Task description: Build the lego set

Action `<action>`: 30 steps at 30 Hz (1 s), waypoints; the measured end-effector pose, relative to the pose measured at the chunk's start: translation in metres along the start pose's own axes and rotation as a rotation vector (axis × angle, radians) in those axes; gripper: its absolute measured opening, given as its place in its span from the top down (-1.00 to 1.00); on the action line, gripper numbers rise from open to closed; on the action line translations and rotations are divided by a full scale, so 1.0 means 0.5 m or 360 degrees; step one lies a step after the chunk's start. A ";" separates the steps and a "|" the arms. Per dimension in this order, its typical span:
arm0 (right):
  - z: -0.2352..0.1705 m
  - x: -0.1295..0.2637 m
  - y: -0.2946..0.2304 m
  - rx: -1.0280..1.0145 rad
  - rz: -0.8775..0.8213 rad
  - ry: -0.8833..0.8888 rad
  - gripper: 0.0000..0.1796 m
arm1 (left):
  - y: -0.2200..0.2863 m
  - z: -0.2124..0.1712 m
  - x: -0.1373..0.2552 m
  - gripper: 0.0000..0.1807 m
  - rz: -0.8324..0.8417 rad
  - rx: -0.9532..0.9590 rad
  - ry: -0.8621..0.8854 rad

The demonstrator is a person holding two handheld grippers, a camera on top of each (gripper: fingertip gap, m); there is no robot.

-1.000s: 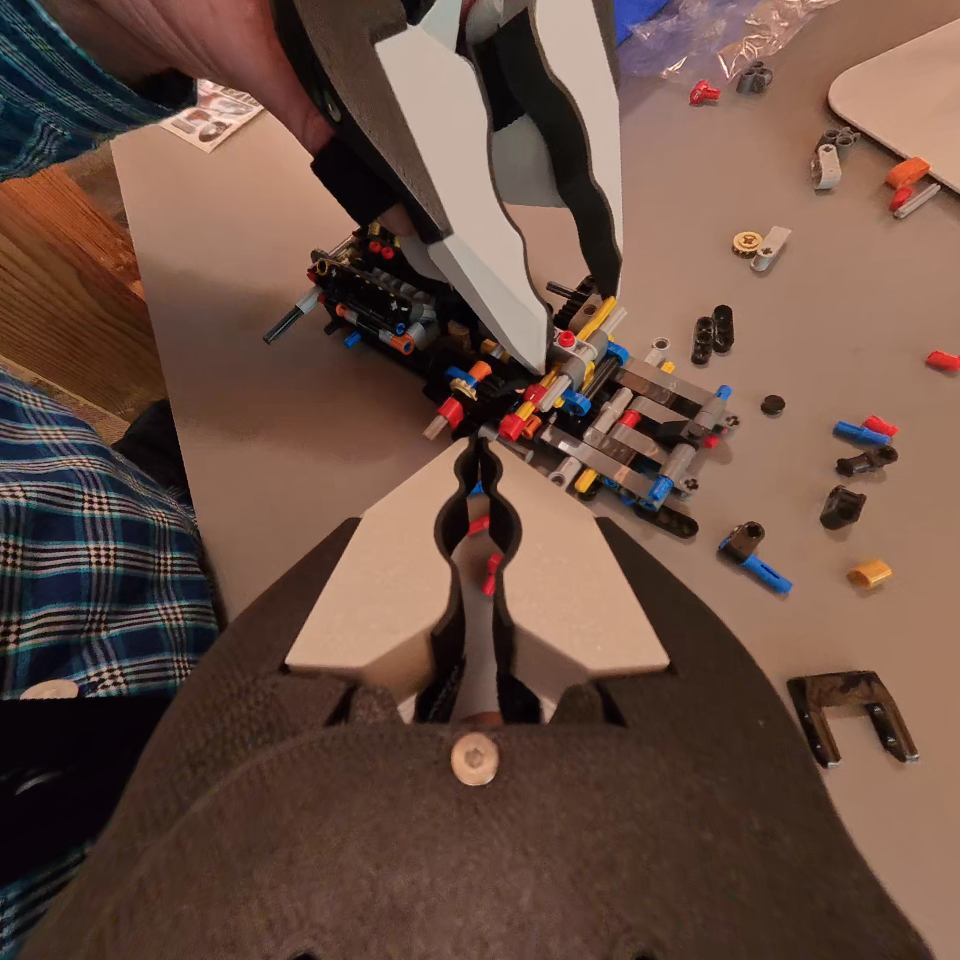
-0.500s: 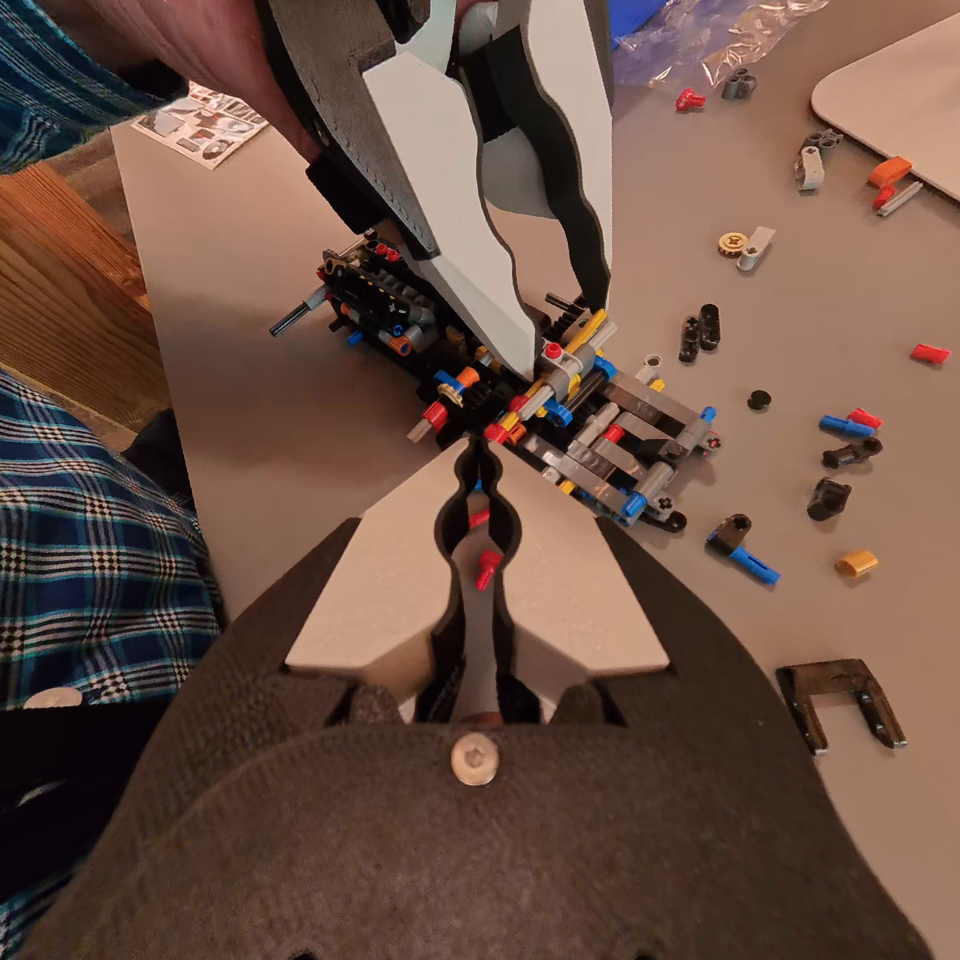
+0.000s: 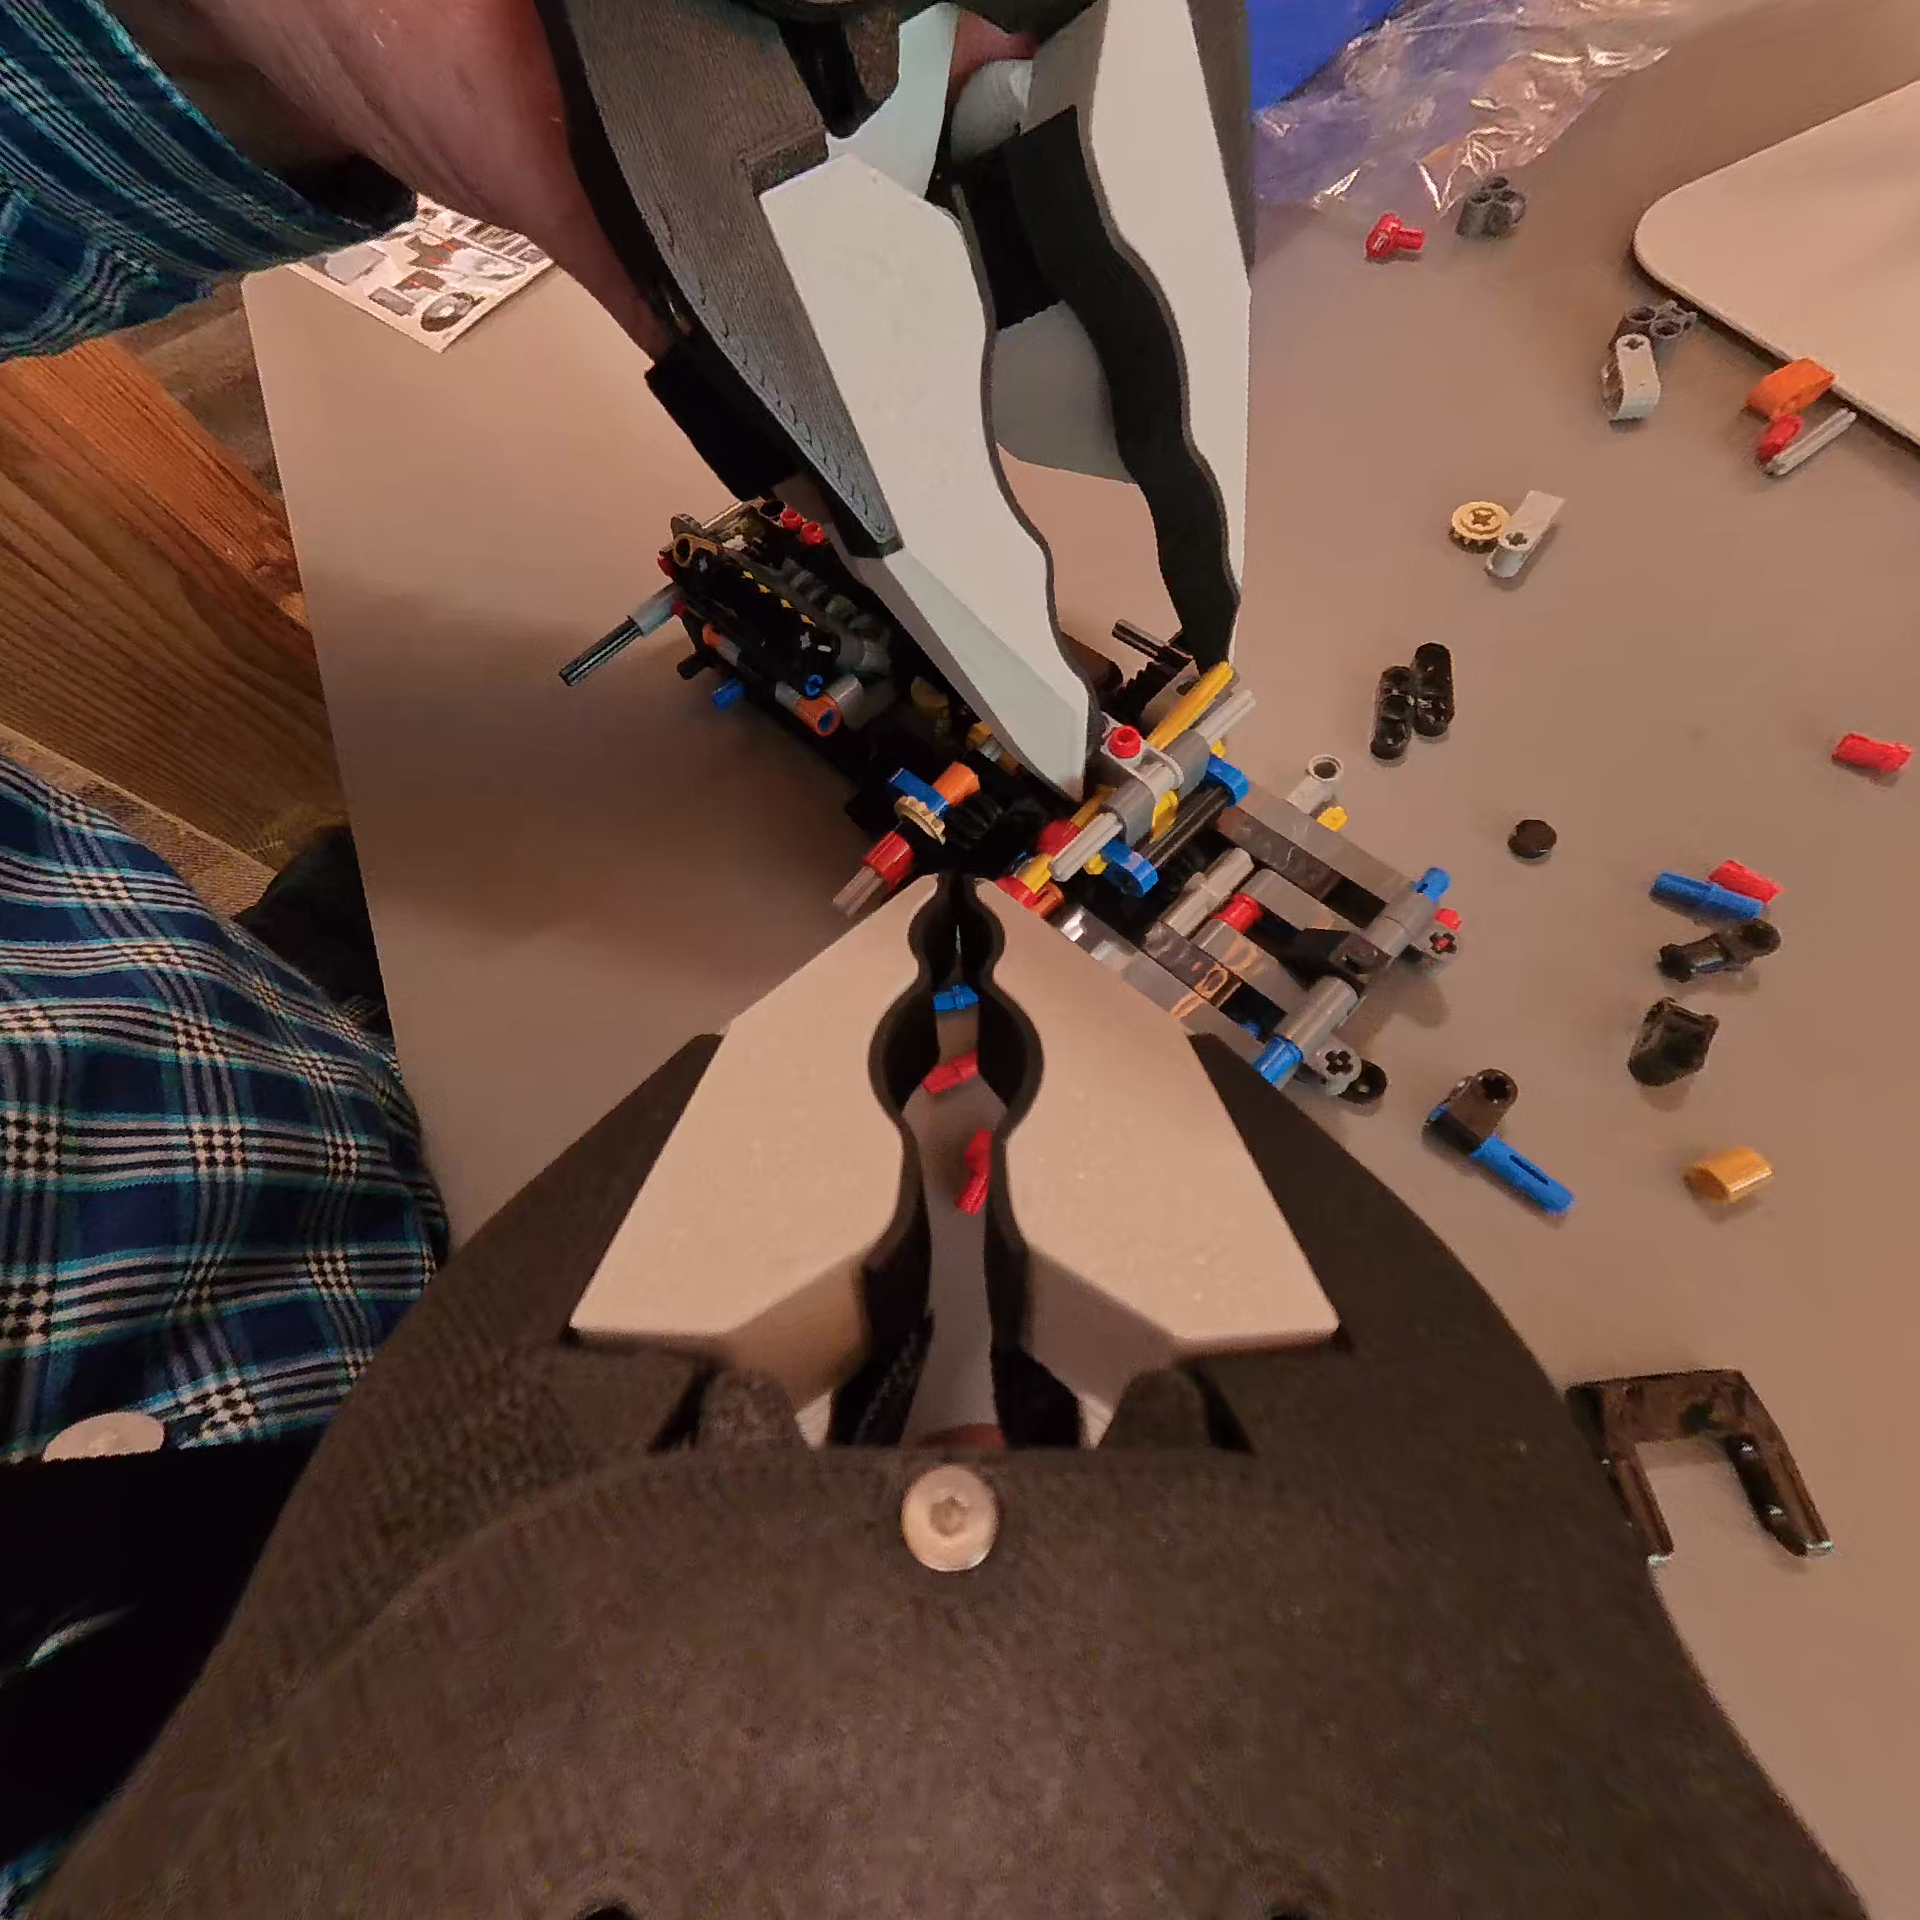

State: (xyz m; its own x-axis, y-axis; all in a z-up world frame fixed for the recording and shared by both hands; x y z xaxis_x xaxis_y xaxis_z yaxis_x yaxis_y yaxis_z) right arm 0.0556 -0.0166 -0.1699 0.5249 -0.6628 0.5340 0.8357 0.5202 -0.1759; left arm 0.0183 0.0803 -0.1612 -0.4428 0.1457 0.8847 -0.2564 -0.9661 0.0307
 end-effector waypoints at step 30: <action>0.061 -0.052 0.128 0.0751 0.0979 -0.0286 0.19 | 0.052 -0.071 0.046 0.66 0.0193 -0.0114 0.0153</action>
State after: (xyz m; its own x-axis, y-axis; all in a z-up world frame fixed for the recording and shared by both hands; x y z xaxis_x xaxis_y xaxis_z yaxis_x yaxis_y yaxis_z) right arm 0.0908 0.0504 -0.1697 0.8026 -0.1061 0.5870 0.2266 0.9645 -0.1355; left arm -0.0292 0.0664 -0.1564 -0.5535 0.0519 0.8312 -0.2553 -0.9606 -0.1100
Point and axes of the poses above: each gripper's, where its closed fingertips meet, x back along the fingers, z out of its top, y = z × x across the jaws, the point moved 6 cm from there along x, back along the fingers, and after that the axes turned 1 degree about z, right-handed, at the moved point
